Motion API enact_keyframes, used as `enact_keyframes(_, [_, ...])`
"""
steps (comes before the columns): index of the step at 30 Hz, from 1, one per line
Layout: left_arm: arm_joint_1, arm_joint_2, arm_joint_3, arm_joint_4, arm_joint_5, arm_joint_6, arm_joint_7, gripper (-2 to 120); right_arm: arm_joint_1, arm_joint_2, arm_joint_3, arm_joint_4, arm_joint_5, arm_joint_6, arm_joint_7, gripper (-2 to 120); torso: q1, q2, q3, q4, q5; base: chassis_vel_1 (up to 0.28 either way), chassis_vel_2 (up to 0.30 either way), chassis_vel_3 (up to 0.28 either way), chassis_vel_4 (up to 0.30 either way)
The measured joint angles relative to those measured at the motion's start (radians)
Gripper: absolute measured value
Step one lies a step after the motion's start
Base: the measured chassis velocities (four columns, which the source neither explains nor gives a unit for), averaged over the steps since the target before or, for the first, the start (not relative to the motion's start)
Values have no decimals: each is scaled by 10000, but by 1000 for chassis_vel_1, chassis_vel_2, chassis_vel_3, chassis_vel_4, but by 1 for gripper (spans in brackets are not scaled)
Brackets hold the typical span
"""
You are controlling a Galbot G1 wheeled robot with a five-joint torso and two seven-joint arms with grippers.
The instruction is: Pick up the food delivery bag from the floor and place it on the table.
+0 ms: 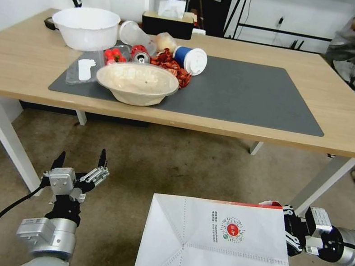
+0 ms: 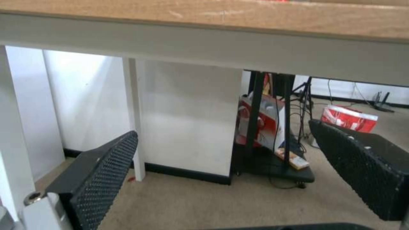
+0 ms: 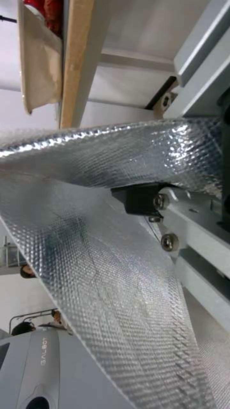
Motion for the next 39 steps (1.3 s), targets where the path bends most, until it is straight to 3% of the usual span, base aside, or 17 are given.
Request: enact_keyframes(39, [101,-28,30,-161,66,-47,33,100,-60,-29,145,175,38,-6,45,0,639,1650,1011,0,0,0,0,0,0])
